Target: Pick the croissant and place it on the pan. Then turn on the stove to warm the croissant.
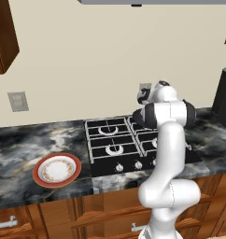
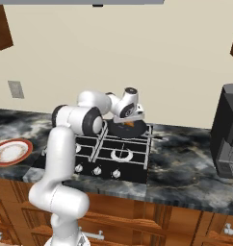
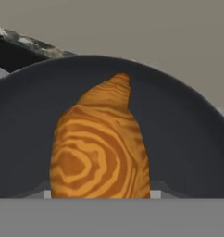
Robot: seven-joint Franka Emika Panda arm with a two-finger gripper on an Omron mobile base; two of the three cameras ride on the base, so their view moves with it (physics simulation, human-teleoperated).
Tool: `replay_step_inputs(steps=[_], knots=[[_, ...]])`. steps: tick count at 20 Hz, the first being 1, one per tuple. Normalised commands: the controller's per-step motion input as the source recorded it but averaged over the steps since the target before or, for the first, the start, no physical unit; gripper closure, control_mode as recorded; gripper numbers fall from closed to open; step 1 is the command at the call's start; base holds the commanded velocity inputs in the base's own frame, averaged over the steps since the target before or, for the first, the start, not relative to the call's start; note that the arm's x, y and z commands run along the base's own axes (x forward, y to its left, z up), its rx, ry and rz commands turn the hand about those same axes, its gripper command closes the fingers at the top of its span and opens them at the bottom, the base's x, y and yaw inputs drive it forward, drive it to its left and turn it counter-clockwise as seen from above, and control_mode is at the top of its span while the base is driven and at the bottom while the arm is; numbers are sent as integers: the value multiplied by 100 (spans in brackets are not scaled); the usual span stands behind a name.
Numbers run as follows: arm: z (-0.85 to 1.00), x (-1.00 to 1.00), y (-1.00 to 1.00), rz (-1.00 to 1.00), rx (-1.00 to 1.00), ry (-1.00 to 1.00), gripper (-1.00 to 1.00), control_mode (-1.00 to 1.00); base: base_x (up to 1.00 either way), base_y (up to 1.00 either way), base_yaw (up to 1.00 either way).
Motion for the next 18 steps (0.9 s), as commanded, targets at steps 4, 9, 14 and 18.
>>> replay_step_inputs(steps=[4,9,14,18], knots=[[-20,24,-4,0,0,0,100,-100,0,0,0],[-22,14,0,0,0,0,100,-100,0,0,0],[-20,3,0,0,0,0,100,-100,0,0,0],[-12,-4,0,0,0,0,-100,-100,0,0,0]])
